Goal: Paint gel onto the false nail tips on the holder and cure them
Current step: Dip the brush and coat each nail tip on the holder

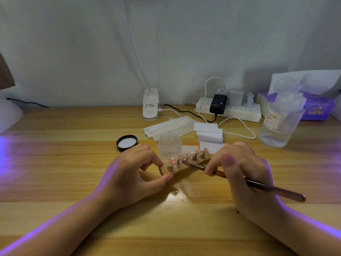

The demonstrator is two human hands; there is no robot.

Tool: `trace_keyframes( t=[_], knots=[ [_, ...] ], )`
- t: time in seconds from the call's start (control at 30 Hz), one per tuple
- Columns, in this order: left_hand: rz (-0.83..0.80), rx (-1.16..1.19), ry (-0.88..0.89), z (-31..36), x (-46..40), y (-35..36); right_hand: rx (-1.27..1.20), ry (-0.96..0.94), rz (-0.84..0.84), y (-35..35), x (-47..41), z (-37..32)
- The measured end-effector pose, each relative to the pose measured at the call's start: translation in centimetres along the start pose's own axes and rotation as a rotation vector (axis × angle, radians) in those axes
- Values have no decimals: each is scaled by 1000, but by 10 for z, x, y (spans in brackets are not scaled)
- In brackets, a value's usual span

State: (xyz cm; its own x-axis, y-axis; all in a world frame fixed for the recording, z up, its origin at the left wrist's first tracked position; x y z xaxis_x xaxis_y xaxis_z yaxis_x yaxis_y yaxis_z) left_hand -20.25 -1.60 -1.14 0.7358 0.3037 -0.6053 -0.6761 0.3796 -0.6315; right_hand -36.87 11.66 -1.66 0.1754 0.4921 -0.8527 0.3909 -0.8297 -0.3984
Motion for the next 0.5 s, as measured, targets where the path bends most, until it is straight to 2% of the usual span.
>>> trace_keyframes(
  t=[0.17, 0.33, 0.4, 0.5],
  knots=[
    [-2, 34, -37, -2, 1, 0, -102, 37, 4, -2, -2, -2],
    [-6, 99, -80, -3, 0, -1, -346, 225, 35, -5, -4, 1],
    [-23, 135, -96, -4, 0, -1, -317, 258, 28, -7, -4, 2],
    [-62, 163, -117, -6, 1, -1, -146, 273, -51, -8, -8, 3]
  ],
)
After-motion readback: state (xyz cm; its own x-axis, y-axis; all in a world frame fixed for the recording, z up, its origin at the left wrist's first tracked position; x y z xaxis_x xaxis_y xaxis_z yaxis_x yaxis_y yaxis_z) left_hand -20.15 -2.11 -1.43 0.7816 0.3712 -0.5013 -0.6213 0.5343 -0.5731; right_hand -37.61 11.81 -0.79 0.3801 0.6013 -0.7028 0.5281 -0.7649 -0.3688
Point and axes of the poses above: each hand's wrist, its own x-axis away from the middle knuckle, its own y-axis out of the palm, z = x × y, the point moved 1 cm from there along -x, towards the middle knuckle, and after that the axes turned 11 degrees about x, right-handed, at the moved point
